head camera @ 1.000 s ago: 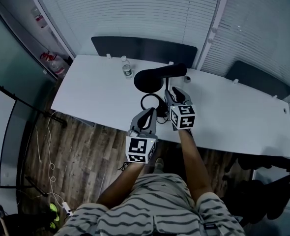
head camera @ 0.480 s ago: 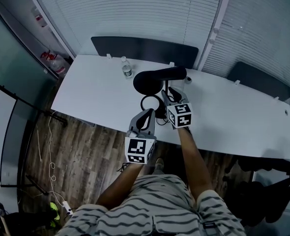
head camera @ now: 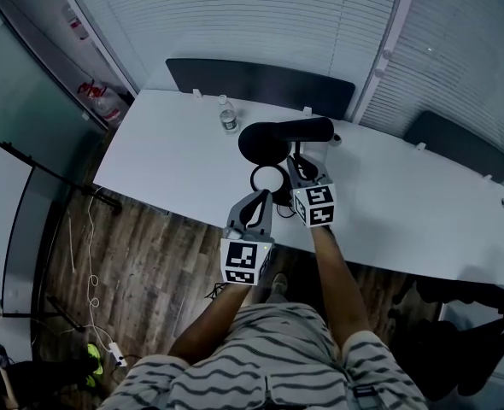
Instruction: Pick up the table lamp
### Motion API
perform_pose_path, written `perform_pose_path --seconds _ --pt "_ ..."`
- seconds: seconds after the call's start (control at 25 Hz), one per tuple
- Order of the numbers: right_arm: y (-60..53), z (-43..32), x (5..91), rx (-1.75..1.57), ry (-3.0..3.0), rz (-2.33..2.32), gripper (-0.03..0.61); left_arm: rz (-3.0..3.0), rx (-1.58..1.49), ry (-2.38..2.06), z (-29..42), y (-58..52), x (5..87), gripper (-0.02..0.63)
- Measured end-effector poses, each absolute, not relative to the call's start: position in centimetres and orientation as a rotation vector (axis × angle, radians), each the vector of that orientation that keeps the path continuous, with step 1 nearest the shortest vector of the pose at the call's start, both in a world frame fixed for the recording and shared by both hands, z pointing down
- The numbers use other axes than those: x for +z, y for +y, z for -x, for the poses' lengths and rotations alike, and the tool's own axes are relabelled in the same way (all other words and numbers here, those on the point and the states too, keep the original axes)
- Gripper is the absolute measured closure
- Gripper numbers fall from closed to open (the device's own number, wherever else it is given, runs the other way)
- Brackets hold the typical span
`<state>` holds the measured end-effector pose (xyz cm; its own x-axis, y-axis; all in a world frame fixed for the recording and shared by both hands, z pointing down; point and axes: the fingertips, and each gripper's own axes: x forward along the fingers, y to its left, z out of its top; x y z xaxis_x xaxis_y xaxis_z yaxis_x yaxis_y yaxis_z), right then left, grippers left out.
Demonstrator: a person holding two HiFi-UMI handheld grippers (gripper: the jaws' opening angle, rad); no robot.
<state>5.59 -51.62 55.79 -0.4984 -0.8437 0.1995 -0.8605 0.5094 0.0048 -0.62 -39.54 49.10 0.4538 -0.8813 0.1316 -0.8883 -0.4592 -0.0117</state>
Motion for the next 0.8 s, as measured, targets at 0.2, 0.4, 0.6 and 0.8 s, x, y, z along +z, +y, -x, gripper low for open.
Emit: perform_pose_path --seconds 0.2,0.4,0.6,0.8 --pt "-51.6 -5.6 55.8 0.121 -2.569 -1.503 0.529 -2.62 0.183 -1.615 0.9 -39.7 49.3 0.607" --pt "-51.5 -5.6 55.7 0.116 -2.568 -1.523 0.531 -2.606 0.18 -1.631 1.1 -39.9 49.3 0.607" --pt "-51.5 -5.6 54.3 0.102 -2.575 -1.549 0.531 -2.599 0.183 -1.642 1.5 -40.1 49.5 0.607" --pt "-51.5 -5.6 52.2 0.09 -2.58 -1.531 0.531 -2.588 0.168 -1.649 1.4 -40.4 49.5 0.607"
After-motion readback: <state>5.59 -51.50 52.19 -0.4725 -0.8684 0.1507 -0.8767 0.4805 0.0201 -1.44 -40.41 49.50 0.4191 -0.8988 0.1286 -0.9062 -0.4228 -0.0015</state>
